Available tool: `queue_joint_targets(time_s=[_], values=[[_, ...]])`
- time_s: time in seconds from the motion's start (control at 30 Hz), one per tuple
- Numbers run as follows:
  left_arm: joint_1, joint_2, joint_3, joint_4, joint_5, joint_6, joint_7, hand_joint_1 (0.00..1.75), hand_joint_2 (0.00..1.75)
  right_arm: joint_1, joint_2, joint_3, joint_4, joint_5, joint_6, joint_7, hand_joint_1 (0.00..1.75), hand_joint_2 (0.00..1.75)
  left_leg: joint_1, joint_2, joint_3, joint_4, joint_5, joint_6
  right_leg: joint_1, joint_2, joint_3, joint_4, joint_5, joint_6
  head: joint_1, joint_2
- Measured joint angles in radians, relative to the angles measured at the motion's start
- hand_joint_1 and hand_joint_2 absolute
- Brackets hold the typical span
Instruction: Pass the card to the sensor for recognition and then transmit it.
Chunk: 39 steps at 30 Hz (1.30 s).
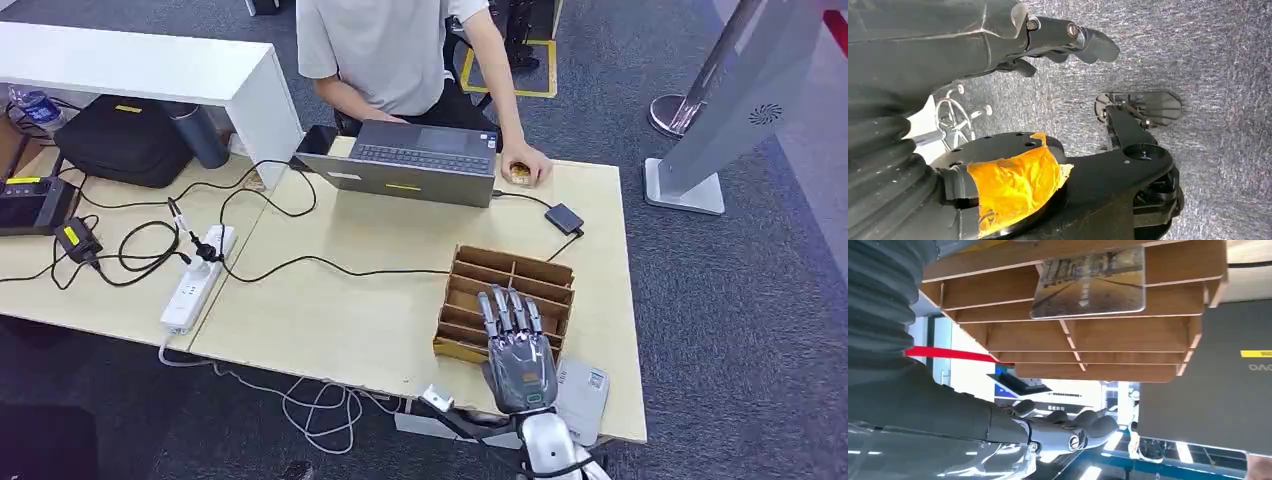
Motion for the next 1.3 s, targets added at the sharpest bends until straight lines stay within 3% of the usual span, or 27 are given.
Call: queue_joint_targets(time_s=[0.73, 0.77, 1.3], values=[[-0.001, 0.0, -0.008, 0.0, -0.015, -0.005, 0.001, 0.0, 1.75, 0.012, 0.007, 0.0, -0.007, -0.002, 0.002, -0.033, 0.0, 1.75, 0.0, 0.0, 0.0, 0.0, 0.0, 0.0, 0.0, 0.0, 0.0, 0.0, 0.0, 0.0, 0.0, 0.0], [-0.001, 0.0, -0.009, 0.0, -0.015, -0.005, 0.001, 0.0, 1.75, 0.013, 0.008, 0.001, -0.007, -0.002, 0.002, -0.033, 1.75, 1.75, 0.0, 0.0, 0.0, 0.0, 0.0, 0.0, 0.0, 0.0, 0.0, 0.0, 0.0, 0.0, 0.0, 0.0], [-0.001, 0.0, -0.017, 0.0, -0.019, -0.011, 0.001, 0.0, 1.75, 0.012, 0.011, 0.002, 0.018, -0.055, 0.003, -0.048, 1.75, 1.75, 0.0, 0.0, 0.0, 0.0, 0.0, 0.0, 0.0, 0.0, 0.0, 0.0, 0.0, 0.0, 0.0, 0.0]])
